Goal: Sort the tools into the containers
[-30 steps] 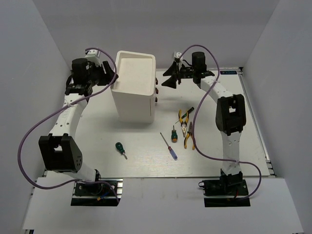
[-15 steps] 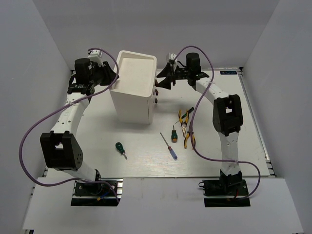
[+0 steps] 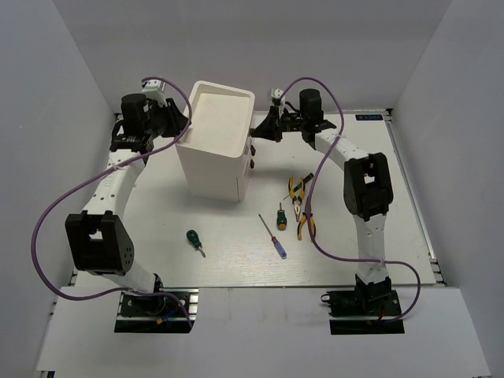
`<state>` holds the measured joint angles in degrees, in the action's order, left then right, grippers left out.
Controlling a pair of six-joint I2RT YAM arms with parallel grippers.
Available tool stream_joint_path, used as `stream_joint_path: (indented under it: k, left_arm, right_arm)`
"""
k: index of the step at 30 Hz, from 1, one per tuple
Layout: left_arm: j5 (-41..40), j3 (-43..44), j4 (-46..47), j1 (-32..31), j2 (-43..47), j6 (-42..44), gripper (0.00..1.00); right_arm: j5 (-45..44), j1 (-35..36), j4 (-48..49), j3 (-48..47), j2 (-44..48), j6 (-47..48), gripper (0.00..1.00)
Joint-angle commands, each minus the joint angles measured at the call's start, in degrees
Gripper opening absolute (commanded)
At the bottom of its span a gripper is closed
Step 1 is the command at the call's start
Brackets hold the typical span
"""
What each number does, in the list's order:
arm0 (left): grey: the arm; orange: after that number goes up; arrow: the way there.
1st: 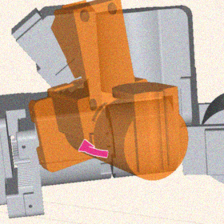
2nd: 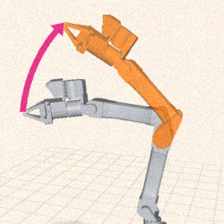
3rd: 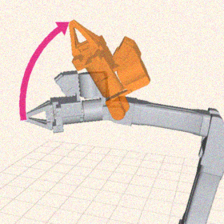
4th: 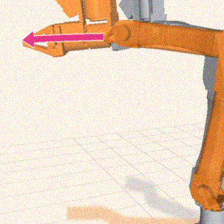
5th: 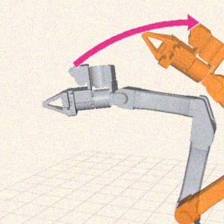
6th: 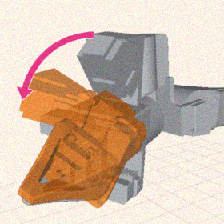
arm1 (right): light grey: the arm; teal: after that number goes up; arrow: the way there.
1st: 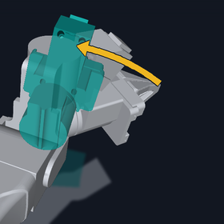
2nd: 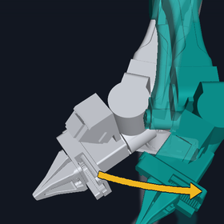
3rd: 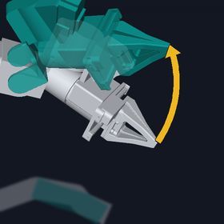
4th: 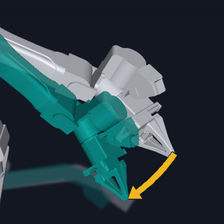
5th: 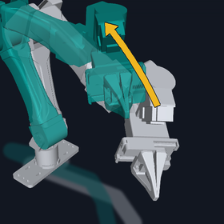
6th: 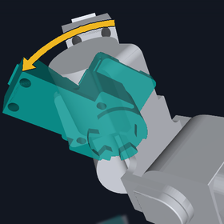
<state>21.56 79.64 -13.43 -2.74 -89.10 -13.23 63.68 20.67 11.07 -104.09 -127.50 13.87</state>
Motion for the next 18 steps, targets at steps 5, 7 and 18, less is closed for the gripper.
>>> stream_joint_path:
  k: [5, 7, 18]
  left_arm:
    - [0.5, -0.7, -0.2, -2.8, -1.5, -1.6, 0.13]
    - [-1.9, -0.7, -0.7, -3.3, -1.0, -2.3, 0.09]
    - [-15.8, -1.8, -3.2, -2.8, 2.3, -3.4, 0.0]
  right_arm:
    - [-9.3, 0.4, 7.0, 6.8, 8.2, -3.8, 0.0]
    - [-12.7, 0.1, 2.4, 8.1, 10.0, 0.3, 0.0]
    - [-24.6, -7.5, -13.8, 9.2, 15.7, 7.3, 0.0]
